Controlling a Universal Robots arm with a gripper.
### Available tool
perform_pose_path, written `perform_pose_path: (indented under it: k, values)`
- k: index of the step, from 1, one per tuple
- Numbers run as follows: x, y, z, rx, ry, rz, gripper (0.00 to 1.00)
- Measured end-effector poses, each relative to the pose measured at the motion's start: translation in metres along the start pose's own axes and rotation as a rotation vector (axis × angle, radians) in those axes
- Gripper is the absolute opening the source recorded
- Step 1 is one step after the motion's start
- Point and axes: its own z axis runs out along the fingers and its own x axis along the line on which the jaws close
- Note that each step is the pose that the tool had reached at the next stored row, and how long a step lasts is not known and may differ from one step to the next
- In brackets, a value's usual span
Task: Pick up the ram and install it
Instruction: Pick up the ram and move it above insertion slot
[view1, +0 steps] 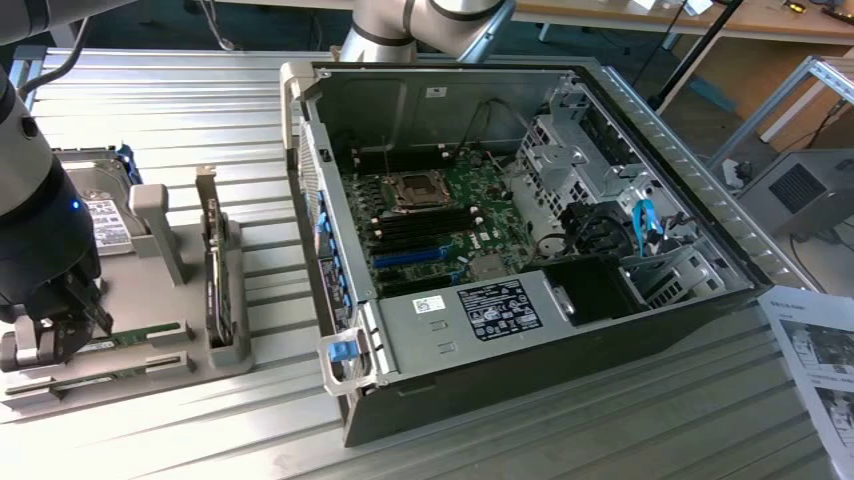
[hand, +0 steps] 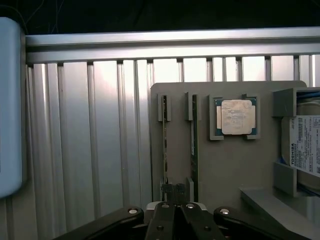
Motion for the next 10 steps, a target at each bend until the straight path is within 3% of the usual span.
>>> perform_pose_path:
  k: [7,10]
  values:
    - [0.0000,0.0000,0.0001,0.0001,-0.0001,0.000,0.11]
    - [0.0000,0.0000,0.0001,0.0001,-0.0001,0.000,0.24]
